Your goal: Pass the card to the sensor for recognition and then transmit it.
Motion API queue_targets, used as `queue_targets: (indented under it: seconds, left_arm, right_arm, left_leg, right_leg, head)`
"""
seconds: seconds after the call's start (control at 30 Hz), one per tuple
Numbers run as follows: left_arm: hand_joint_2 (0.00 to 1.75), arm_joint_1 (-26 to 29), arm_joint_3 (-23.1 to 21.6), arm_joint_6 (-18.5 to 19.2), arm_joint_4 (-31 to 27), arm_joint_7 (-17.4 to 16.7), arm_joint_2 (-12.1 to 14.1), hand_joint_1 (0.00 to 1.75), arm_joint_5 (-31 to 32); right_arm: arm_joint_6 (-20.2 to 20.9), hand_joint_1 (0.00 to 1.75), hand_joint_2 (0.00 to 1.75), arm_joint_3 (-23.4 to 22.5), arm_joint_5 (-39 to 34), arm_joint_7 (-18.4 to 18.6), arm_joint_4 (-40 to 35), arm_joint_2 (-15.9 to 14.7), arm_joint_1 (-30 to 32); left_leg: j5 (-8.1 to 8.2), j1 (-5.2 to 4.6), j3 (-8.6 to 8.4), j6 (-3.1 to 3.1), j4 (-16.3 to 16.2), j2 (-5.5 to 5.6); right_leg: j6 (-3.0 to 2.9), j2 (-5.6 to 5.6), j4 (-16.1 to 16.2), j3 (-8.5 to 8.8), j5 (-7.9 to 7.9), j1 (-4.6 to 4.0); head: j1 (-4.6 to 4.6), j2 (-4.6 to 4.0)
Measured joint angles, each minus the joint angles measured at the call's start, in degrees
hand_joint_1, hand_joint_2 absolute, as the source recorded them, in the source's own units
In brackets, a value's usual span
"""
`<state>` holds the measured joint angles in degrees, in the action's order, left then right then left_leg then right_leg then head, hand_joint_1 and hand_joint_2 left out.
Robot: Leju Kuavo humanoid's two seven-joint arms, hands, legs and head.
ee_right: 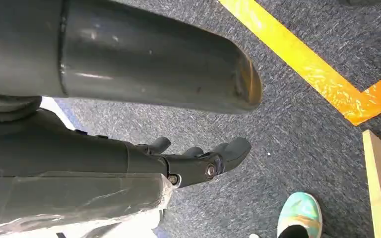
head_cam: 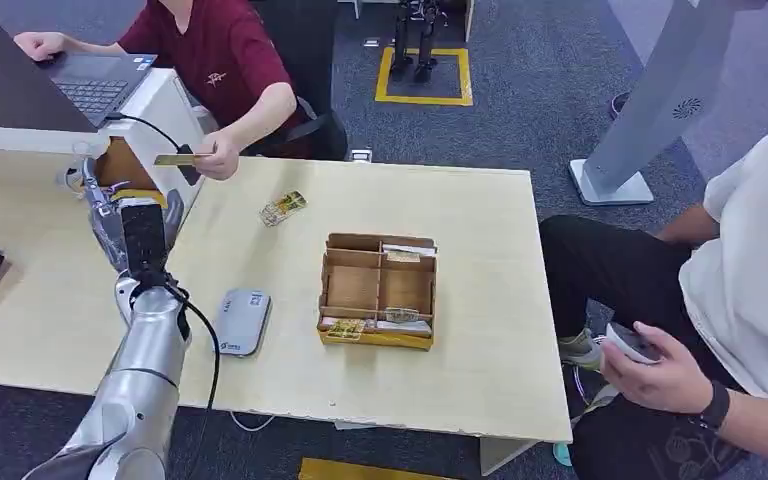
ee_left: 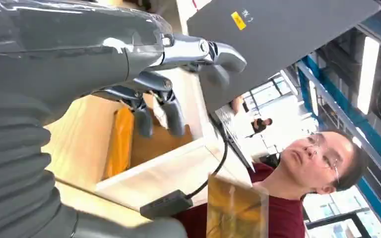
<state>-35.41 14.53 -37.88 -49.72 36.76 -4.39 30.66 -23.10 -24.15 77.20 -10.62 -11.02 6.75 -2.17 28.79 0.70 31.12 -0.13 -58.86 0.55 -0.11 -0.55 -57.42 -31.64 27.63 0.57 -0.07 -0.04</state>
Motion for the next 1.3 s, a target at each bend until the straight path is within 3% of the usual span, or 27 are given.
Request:
queue_targets:
  seconds: [0.1, 0.2, 0.33, 0.4, 0.47, 0.5, 0.6, 0.7, 0.87, 0.93, 0.97, 1.0, 1.03, 1.13, 1.3]
  left_arm:
    - [1.75, -0.3, -1.4, 0.7, 0.5, -1.5, 0.7, 0.00, -2.3]
    - [1.75, -0.4, -2.7, 6.6, 0.6, -4.8, 1.0, 0.00, -6.6]
    - [1.75, -0.4, -4.2, 10.3, 0.6, -6.7, 1.1, 0.00, -8.8]
    - [1.75, 0.2, -4.7, 17.1, 0.1, -8.5, 1.1, 0.00, -12.3]
    - [1.75, 3.9, -7.4, 26.7, -5.0, -9.1, 2.1, 0.00, -12.7]
    - [1.75, 6.4, -9.4, 28.6, -8.4, -9.0, 2.9, 0.00, -11.1]
    - [1.75, 16.3, -16.7, 27.2, -21.0, -9.0, 6.1, 0.00, -3.5]
    - [1.75, 23.2, -21.1, 26.2, -29.6, -8.6, 8.4, 0.00, -0.9]
    - [1.75, 24.7, -21.9, 26.0, -31.4, -8.0, 9.2, 0.00, -0.6]
    - [1.75, 28.4, -23.3, 25.9, -35.1, -6.8, 10.2, 0.00, -0.4]
    - [1.75, 33.1, -25.4, 24.9, -39.9, -5.2, 11.2, 0.00, 1.5]
    - [1.75, 36.7, -27.3, 22.3, -43.1, -4.0, 11.6, 0.00, 4.1]
    - [1.75, 40.3, -30.7, 15.1, -45.0, -3.8, 11.6, 0.00, 11.7]
    - [1.75, 41.8, -35.2, 5.8, -44.4, -5.6, 11.6, 0.00, 20.2]
    - [1.75, 42.0, -39.8, 1.0, -43.1, -7.2, 11.5, 0.00, 23.2]
  right_arm:
    - [-0.1, 0.00, 0.00, 0.0, -0.1, 0.4, 0.0, 0.0, 0.2]
    - [-0.9, 0.00, 0.00, -0.2, -1.0, 0.5, 0.0, 0.1, 0.4]
    - [-1.5, 0.00, 0.00, -0.3, -1.2, 0.4, 0.0, 0.3, 0.7]
    - [-1.7, 0.00, 0.00, -0.5, -2.0, 0.1, 0.0, 0.3, 0.8]
    - [-1.7, 0.00, 0.00, -1.0, -2.9, -0.3, 0.0, 0.3, 0.9]
    - [-1.7, 0.00, 0.00, -1.2, -3.1, -0.4, 0.0, 0.3, 1.1]
    - [-1.5, 0.00, 0.00, -2.1, -3.6, -0.5, 0.0, 0.3, 1.6]
    - [-1.5, 0.00, 0.00, -2.7, -4.0, -0.5, 0.0, 0.3, 1.9]
    - [-1.5, 0.00, 0.00, -3.0, -4.1, -0.5, 0.0, 0.3, 1.9]
    - [-1.6, 0.00, 0.00, -3.3, -4.2, -0.5, 0.0, 0.3, 1.8]
    - [-1.6, 0.00, 0.00, -3.6, -4.2, -0.2, 0.0, 0.3, 2.0]
    - [-1.5, 0.00, 0.00, -3.8, -4.1, 0.5, 0.0, 0.3, 1.9]
    - [-1.1, 0.00, 0.00, -4.1, -3.8, 1.0, 0.0, 0.3, 1.8]
    - [-0.8, 0.00, 0.00, -4.2, -3.1, 1.5, 0.0, 0.3, 1.7]
    - [-0.7, 0.00, 0.00, -4.3, -2.8, 1.7, 0.0, 0.3, 1.4]
  left_leg:
    - [0.00, 0.00, 0.00, 0.00, 0.0, 0.00]
    - [0.00, 0.00, 0.02, 0.00, 0.0, 0.01]
    - [-0.03, 0.00, 0.04, 0.02, 0.0, 0.00]
    - [-0.03, -0.01, 0.05, 0.02, 0.0, 0.00]
    - [-0.02, -0.01, 0.06, 0.02, 0.0, -0.07]
    - [0.00, -0.01, 0.08, 0.02, 0.0, -0.14]
    - [0.08, -0.02, 0.10, 0.03, 0.0, -0.32]
    - [0.07, 0.00, 0.40, 0.04, 0.0, -0.20]
    - [0.07, -0.01, 0.38, 0.03, 0.0, -0.22]
    - [0.08, -0.01, 0.36, 0.03, 0.0, -0.30]
    - [0.07, -0.01, 0.37, 0.03, 0.0, -0.32]
    - [0.06, -0.01, 0.44, 0.03, 0.0, -0.22]
    - [0.06, -0.04, 0.39, 0.03, 0.0, -0.26]
    - [0.04, -0.04, 0.43, 0.05, 0.0, -0.19]
    - [0.02, -0.04, 0.40, 0.05, 0.0, -0.20]
  right_leg:
    - [0.00, 0.00, 0.0, 0.00, 0.00, 0.00]
    - [0.00, 0.01, 0.0, -0.01, 0.00, 0.00]
    - [0.00, 0.01, 0.0, -0.01, 0.00, 0.00]
    - [0.00, 0.00, 0.0, 0.00, -0.01, 0.01]
    - [0.00, -0.08, 0.0, 0.00, -0.01, 0.01]
    - [0.00, -0.13, 0.0, -0.01, 0.00, 0.01]
    - [0.00, -0.31, 0.0, -0.17, 0.02, 0.02]
    - [0.03, -0.19, 0.0, -0.38, 0.05, 0.01]
    - [0.03, -0.19, 0.0, -0.39, 0.05, 0.02]
    - [0.03, -0.25, 0.0, -0.38, 0.05, 0.02]
    - [0.03, -0.26, 0.0, -0.42, 0.05, 0.02]
    - [0.04, -0.16, 0.0, -0.45, 0.05, 0.02]
    - [0.03, -0.18, 0.0, -0.44, 0.02, 0.05]
    - [0.03, -0.10, 0.0, -0.44, 0.00, 0.05]
    - [0.06, -0.11, 0.0, -0.43, -0.05, 0.04]
  head:
    - [0.00, 0.00]
    - [0.00, 0.00]
    - [0.00, 0.00]
    - [0.00, 0.00]
    - [0.02, 0.00]
    - [0.02, 0.00]
    - [0.00, 0.00]
    - [0.02, 0.00]
    - [0.00, 0.00]
    - [-0.02, 0.00]
    - [0.00, 0.00]
    - [0.02, 0.00]
    - [0.00, 0.00]
    - [0.00, 0.00]
    - [0.00, 0.00]
